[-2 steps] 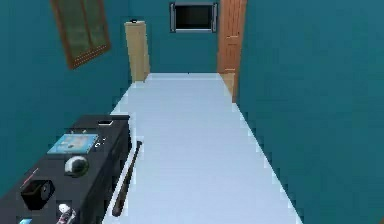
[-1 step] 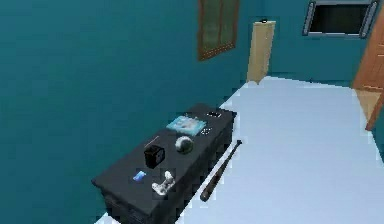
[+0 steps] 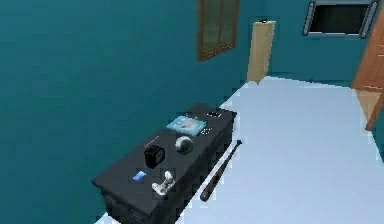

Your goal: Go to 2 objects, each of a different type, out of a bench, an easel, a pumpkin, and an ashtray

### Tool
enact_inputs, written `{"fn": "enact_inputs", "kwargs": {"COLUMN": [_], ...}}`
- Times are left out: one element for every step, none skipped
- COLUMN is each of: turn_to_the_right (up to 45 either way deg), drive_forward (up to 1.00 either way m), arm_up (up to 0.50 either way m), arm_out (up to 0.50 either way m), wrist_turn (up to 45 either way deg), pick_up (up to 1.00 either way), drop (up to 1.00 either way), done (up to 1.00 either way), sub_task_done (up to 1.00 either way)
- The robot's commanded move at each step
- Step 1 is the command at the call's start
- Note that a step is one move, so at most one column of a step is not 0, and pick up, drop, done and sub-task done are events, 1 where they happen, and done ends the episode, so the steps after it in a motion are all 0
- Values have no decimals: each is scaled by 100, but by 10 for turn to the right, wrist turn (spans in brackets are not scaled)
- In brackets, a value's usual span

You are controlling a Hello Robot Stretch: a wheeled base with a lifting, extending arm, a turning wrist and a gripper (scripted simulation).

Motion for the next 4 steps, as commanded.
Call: {"fn": "enact_inputs", "kwargs": {"turn_to_the_right": [-450, -450, -450, -210], "drive_forward": [0, 0, 0, 0], "arm_up": [0, 0, 0, 0], "arm_out": [0, 0, 0, 0], "wrist_turn": [0, 0, 0, 0], "pick_up": [0, 0, 0, 0], "drop": [0, 0, 0, 0], "done": [0, 0, 0, 0], "sub_task_done": [0, 0, 0, 0]}}
